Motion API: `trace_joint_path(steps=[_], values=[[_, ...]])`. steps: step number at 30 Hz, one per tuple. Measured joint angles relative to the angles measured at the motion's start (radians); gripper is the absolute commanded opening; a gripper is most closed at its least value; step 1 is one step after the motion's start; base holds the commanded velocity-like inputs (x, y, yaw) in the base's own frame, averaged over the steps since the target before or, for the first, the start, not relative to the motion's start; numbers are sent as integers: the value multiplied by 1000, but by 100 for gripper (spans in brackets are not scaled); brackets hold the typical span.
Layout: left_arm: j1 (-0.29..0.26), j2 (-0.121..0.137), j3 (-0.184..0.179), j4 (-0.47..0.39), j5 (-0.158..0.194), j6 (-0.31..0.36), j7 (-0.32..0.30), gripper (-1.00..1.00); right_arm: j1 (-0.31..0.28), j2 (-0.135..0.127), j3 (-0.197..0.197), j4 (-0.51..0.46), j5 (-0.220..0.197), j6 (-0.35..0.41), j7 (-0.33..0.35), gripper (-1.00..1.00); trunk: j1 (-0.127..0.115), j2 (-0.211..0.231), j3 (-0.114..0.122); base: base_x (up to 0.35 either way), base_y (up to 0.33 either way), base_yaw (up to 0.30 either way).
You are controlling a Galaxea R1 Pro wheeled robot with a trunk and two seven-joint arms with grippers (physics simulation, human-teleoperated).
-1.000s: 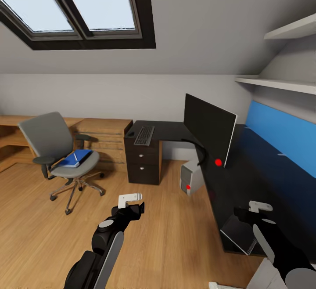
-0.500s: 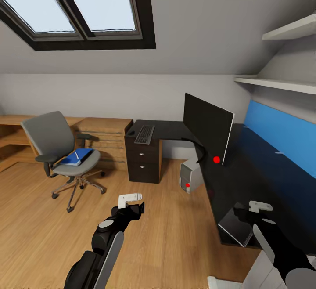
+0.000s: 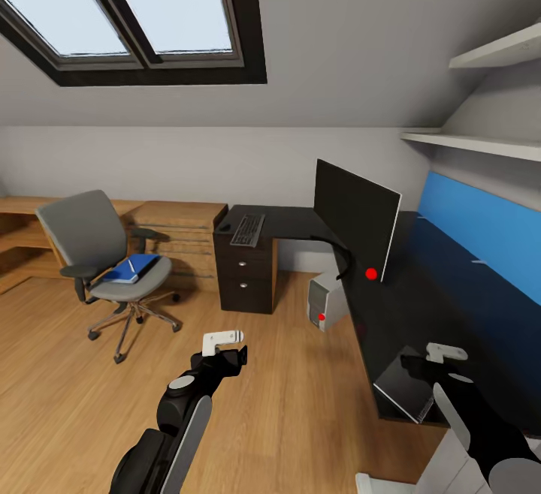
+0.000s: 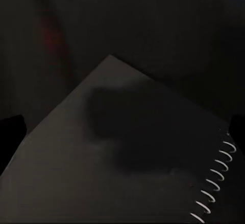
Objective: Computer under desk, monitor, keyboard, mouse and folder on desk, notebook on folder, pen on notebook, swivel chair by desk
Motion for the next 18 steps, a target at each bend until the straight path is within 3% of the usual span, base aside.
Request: trace_joint_path(steps=[7,18], values=[[0,0,0,0,0,0,0,100,0,0,-1,-3,0,-2,-2,100,0,0,0,193,0,0],[0,-3,-3,-1,0,1,0,100,0,-3,-2,-5,2,-3,-2,100,8,-14,-6,19,0,0]])
